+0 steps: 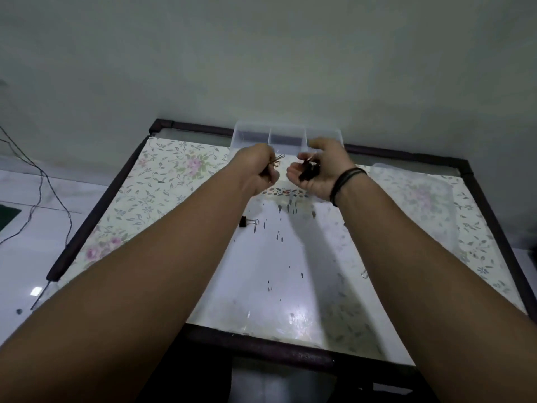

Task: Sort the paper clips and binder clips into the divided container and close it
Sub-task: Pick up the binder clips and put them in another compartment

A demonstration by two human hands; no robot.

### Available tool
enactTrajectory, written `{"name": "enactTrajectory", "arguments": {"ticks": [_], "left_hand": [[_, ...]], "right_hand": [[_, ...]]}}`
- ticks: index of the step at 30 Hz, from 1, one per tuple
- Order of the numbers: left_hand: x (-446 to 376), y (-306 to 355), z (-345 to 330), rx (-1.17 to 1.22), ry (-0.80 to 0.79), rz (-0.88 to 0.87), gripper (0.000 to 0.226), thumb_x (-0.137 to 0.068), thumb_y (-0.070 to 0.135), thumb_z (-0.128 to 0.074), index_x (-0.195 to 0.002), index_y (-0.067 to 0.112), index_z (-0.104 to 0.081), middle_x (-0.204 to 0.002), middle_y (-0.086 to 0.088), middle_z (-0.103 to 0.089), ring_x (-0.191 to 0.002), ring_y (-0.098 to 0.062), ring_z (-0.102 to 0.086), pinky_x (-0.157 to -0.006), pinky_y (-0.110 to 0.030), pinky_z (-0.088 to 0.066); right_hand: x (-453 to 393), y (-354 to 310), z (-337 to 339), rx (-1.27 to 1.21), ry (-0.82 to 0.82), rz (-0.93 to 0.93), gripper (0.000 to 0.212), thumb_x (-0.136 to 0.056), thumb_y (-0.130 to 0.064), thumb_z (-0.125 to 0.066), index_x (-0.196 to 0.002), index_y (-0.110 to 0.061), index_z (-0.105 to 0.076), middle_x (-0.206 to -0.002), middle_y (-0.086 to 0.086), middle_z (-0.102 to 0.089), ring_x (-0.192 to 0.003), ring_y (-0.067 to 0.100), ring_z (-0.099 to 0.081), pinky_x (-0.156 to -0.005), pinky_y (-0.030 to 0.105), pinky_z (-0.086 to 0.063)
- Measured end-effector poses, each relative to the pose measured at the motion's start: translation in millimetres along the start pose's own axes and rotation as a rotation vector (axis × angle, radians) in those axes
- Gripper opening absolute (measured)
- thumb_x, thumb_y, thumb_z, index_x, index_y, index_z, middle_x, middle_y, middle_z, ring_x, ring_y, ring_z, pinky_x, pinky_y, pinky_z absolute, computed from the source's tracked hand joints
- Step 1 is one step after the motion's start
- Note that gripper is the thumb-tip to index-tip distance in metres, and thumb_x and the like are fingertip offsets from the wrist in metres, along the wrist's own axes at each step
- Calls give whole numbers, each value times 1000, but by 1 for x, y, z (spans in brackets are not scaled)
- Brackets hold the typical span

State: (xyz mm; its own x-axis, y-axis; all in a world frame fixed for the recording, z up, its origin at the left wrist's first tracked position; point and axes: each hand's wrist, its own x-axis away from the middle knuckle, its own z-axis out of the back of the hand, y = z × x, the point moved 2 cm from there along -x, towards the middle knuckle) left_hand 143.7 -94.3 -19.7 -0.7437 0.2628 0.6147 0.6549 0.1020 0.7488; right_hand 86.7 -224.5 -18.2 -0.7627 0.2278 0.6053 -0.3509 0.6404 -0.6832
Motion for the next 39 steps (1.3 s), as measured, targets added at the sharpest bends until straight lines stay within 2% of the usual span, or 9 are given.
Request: {"name": "enactTrajectory", "arguments": {"ticks": [7, 11, 15, 18, 20, 27, 32, 36, 39], "left_hand": [[-8, 10, -33, -184, -33, -49, 12, -92, 13, -56, -102, 6, -52, -110, -15, -55, -100, -30, -58, -77, -37, -51], [2, 5, -13, -249, 30, -180, 9, -91, 13, -55, -83, 16, -51, -93, -7, -49, -98, -26, -52, -91, -37, -49], [17, -13, 36, -542, 82, -383, 11, -86, 6, -54, -93, 14, -56, -97, -7, -48, -90, -19, -47, -75, -30, -46], [19, -35, 82, -1027, 217, -393, 30, -85, 7, -59, -115, 11, -62, -108, -9, -61, -97, -28, -62, -83, -35, -54], [19, -50, 104, -1219, 228, -305, 34, -84, 11, -65, -117, 7, -57, -108, -13, -63, -95, -29, -63, -77, -34, -51], [10, -60, 110, -1454, 168, -294, 14, -62, 5, -66, -71, 11, -57, -62, -8, -58, -63, -23, -58, -56, -28, -41], [1, -54, 103, -1206, 249, -278, 25, -78, 17, -68, -64, 10, -48, -57, -4, -51, -54, -19, -50, -47, -22, -35], [-3, -49, 93, -528, 248, -95, 30, -84, 15, -46, -109, 2, -57, -80, -13, -62, -65, -22, -52, -54, -26, -41], [1, -46, 85, -264, 197, 21, 20, -78, 6, -36, -91, 7, -50, -82, -14, -56, -60, -20, -43, -53, -28, -39]], "right_hand": [[-16, -17, -21, 513, 109, 176, 16, -91, -27, -55, -97, -12, -59, -90, 5, -51, -82, 24, -52, -75, 39, -51], [13, -10, 3, 656, 196, 399, 10, -90, -16, -54, -82, -9, -57, -77, 2, -48, -77, 22, -52, -79, 25, -49], [69, 27, 46, 681, 176, 436, 51, -80, -19, -43, -101, 25, -57, -90, 22, -51, -110, 55, -55, -107, 61, -40], [111, 63, 66, 551, 207, 349, 25, -80, -15, -52, -83, 10, -56, -83, 12, -42, -84, 26, -48, -103, 74, -28], [131, 75, 71, 612, 150, 352, 37, -76, -20, -56, -81, 14, -45, -87, 5, -42, -105, 23, -28, -97, 77, -29], [133, 55, 92, 1092, 178, 408, 17, -83, -33, -62, -88, -17, -66, -91, -3, -71, -88, 21, -67, -90, 47, -56], [111, 10, 144, 1275, 368, 478, 11, -90, -24, -56, -89, -21, -67, -89, 0, -72, -86, 22, -70, -82, 41, -58], [79, 5, 172, 1406, 438, 451, 18, -88, -14, -58, -100, -15, -71, -100, 5, -72, -93, 24, -67, -81, 33, -54], [60, 16, 171, 1591, 403, 435, 31, -86, -13, -62, -116, -15, -67, -116, 8, -68, -106, 27, -63, -86, 33, -53]]}}
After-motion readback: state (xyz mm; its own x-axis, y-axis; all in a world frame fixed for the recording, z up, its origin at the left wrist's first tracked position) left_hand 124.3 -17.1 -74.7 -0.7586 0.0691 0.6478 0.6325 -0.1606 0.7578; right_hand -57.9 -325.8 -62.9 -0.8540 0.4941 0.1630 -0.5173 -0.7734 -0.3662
